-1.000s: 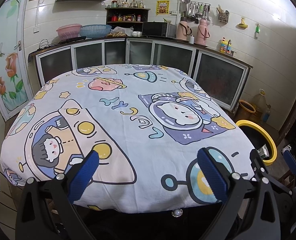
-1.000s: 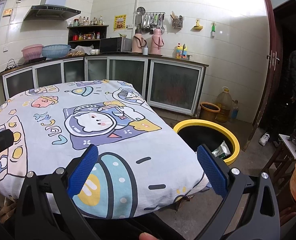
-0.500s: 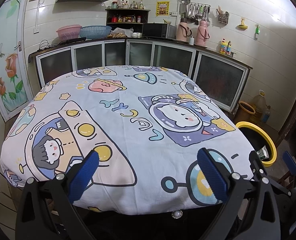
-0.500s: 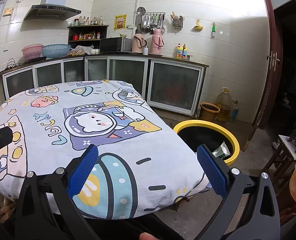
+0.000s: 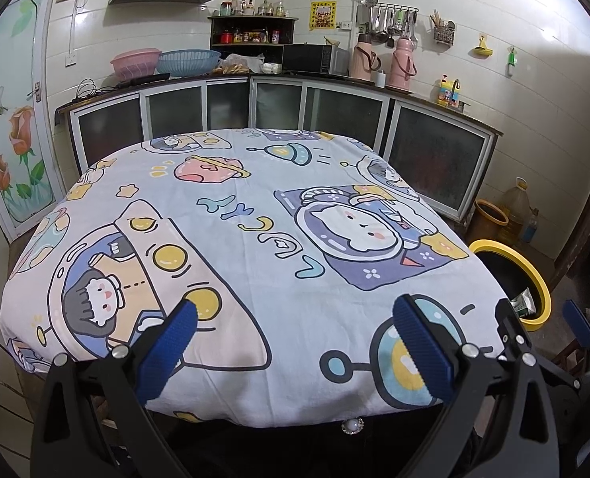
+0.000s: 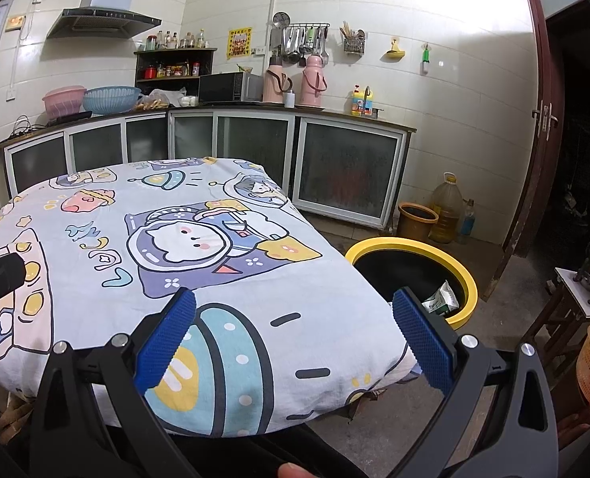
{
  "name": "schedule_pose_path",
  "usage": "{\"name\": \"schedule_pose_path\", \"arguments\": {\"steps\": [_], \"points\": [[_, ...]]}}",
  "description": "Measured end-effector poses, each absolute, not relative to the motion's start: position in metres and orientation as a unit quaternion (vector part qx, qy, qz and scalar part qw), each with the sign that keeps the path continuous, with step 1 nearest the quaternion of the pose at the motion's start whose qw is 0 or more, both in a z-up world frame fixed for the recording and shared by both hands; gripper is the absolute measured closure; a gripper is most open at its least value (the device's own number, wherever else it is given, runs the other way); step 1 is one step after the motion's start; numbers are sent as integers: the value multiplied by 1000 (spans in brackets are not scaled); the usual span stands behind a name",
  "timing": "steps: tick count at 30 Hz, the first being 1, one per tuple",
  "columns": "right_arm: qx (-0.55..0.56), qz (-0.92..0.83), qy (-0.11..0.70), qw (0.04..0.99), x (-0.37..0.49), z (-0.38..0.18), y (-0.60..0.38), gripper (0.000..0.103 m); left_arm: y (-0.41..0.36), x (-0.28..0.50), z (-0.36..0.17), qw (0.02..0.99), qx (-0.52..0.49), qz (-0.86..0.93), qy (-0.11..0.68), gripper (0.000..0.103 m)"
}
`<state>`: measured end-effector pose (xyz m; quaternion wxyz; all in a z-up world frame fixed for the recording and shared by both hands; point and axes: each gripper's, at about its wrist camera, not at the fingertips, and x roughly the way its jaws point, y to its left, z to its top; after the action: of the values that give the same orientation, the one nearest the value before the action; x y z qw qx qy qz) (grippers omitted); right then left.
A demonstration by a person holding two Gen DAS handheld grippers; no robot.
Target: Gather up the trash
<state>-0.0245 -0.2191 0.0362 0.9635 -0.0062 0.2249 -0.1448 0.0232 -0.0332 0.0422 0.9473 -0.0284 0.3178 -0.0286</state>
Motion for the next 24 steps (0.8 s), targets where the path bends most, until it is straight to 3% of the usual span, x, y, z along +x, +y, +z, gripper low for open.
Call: {"name": "schedule_pose_path", "arguments": {"steps": [24], "points": [[-8,-143,227,963,-23,36,-221,8,-32,25,41,947,-30,-33,317,8]]}}
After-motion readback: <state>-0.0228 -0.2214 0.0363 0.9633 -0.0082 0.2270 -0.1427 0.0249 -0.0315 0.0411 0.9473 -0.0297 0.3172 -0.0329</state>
